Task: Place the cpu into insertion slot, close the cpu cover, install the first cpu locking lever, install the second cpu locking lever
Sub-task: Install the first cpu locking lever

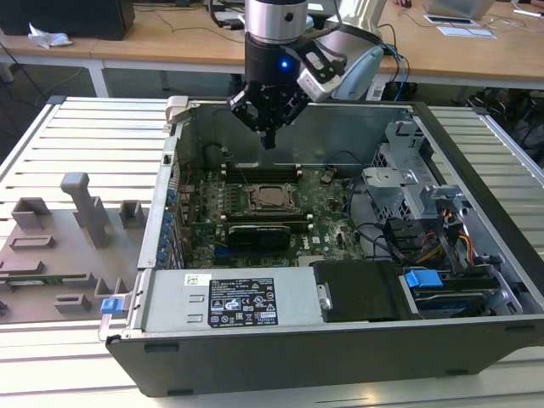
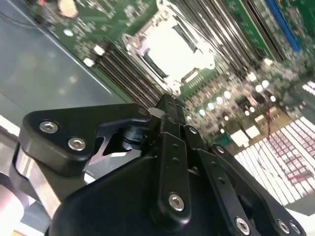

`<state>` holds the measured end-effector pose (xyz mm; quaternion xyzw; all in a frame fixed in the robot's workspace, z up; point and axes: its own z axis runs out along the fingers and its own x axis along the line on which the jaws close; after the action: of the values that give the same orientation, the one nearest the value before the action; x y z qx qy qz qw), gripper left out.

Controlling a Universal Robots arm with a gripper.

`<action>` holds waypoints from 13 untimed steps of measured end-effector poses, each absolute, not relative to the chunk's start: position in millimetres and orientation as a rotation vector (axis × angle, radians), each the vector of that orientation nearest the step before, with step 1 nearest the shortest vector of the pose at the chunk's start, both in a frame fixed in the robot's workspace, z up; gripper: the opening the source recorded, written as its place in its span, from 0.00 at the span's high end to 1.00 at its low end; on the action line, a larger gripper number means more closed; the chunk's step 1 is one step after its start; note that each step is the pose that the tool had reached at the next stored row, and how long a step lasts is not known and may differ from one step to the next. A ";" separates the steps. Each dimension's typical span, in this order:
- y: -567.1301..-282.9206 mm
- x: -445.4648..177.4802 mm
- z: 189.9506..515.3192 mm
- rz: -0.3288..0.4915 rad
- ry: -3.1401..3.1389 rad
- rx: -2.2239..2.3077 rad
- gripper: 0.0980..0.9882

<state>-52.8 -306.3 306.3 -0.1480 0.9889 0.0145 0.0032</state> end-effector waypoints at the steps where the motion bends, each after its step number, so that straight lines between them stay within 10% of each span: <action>1: -306.3 -52.8 306.2 0.051 3.122 -0.457 0.99; 13: -306.3 -53.2 304.5 0.113 3.200 -0.323 0.99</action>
<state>-53.2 -306.3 304.5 -0.1001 0.9936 0.0349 -0.0384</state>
